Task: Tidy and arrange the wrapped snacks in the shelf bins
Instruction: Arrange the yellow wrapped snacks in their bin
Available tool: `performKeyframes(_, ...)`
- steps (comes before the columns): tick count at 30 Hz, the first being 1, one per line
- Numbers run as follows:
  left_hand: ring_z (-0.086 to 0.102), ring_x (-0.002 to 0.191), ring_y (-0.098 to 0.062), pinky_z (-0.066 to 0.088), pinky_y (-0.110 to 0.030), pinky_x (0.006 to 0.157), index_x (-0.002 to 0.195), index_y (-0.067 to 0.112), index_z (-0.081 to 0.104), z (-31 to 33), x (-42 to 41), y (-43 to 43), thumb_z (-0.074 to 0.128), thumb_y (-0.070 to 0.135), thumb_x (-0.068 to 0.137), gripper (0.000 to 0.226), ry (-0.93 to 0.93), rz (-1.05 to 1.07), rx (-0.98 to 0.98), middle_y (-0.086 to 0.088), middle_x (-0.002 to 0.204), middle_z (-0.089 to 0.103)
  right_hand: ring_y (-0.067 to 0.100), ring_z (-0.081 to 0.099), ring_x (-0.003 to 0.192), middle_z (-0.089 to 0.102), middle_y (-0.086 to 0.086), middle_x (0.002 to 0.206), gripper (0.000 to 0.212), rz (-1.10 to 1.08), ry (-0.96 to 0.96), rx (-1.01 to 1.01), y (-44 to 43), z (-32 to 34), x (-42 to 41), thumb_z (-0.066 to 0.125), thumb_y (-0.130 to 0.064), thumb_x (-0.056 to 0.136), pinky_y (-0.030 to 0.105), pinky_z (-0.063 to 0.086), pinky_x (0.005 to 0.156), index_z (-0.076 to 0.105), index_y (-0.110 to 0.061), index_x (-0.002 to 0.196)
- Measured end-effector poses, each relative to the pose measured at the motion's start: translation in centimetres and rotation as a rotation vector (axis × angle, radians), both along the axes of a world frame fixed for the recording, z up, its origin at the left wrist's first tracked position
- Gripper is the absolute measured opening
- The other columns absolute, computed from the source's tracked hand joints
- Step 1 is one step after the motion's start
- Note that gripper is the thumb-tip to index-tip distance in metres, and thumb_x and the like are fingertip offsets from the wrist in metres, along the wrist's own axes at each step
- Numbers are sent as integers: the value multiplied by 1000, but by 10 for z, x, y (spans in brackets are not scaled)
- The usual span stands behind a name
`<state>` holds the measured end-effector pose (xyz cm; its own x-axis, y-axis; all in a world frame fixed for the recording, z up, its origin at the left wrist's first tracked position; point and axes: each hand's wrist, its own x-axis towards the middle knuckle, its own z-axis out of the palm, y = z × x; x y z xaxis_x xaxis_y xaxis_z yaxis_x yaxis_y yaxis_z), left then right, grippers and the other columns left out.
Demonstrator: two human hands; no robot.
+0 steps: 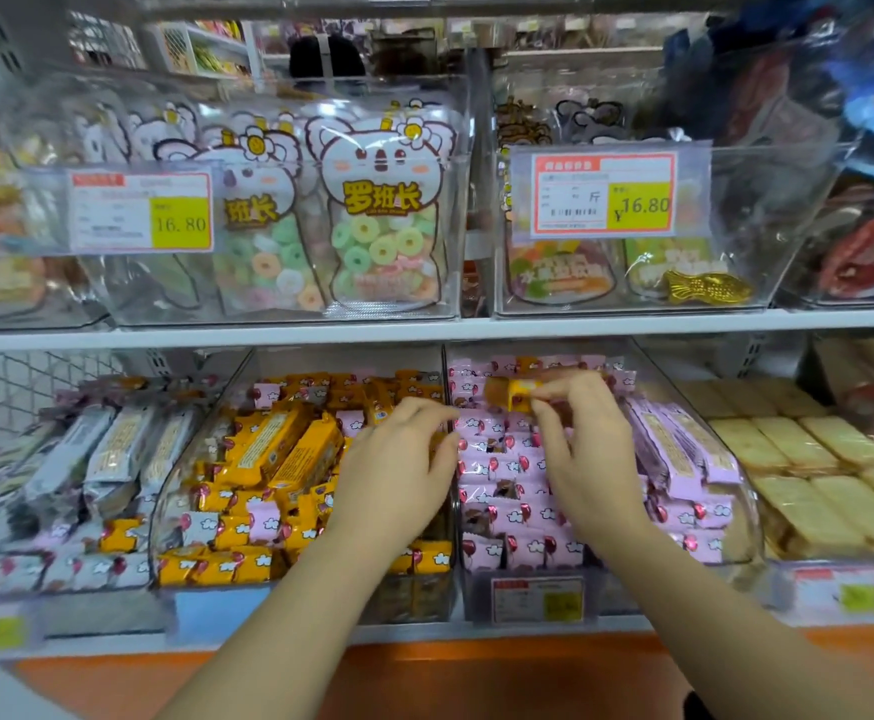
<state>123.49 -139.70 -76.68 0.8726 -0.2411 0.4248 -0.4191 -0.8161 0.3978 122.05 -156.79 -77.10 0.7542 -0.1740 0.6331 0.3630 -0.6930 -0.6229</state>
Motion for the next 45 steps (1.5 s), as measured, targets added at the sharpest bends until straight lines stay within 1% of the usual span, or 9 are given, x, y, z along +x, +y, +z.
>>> performKeyframes(7,41,113,4,30,-1,90,129,29,53,8,-8,18,44,29,98,32,88,-34,-428,12,128,48,-10,49,102,50,-21,105,11,327,-62,-21,39,-7,-20,58,-7,86,8,42,85,65,-14,92)
performKeyframes(10,44,117,-2,40,-20,102,120,29,58,8,-8,28,49,27,96,26,158,-33,-556,14,124,45,-9,50,104,54,-17,107,13,373,-39,-12,49,-10,-19,60,-10,87,9,44,86,68,-16,96)
performKeyframes(13,36,118,5,27,-1,94,123,27,59,7,-12,37,55,32,93,31,158,4,-488,16,130,40,-5,53,107,60,-14,112,17,436,37,-79,55,-10,-16,61,-11,89,13,45,91,71,-18,100)
performKeyframes(17,36,130,-9,31,-25,107,127,23,58,5,-9,52,60,27,90,37,125,82,-338,8,142,36,-6,51,109,63,-12,117,22,450,187,-218,53,-9,-14,59,-15,91,5,34,98,70,-22,109)
performKeyframes(23,39,129,-13,31,-21,101,131,22,55,3,-2,61,53,24,95,36,99,177,-156,3,146,34,-10,47,105,64,-12,116,23,408,254,-249,43,-12,-16,57,-13,92,-5,26,91,70,-22,108)
performKeyframes(30,50,120,-16,41,-33,99,132,27,54,-9,7,60,46,30,97,36,90,240,118,6,143,42,-8,46,111,62,-13,121,24,401,303,-271,41,-12,-15,56,-16,93,7,29,100,68,-24,113)
performKeyframes(37,36,132,-16,23,-37,110,131,33,53,-5,1,49,41,35,98,35,37,234,158,10,144,41,-4,47,114,60,-12,125,26,407,348,-292,36,-4,-21,56,-16,93,13,33,103,67,-24,115)
performKeyframes(41,45,121,-11,21,-35,111,124,32,58,7,-7,19,44,31,96,31,-27,114,109,13,132,50,8,50,117,62,-11,122,26,184,306,-347,3,4,-25,56,-23,92,23,32,103,65,-26,116)
performKeyframes(45,51,114,-13,25,-30,105,119,30,61,9,-9,-23,46,29,95,29,-36,-10,111,12,124,55,24,61,103,70,1,107,23,-157,214,-358,-52,10,-32,68,-18,81,43,46,93,71,-18,104)
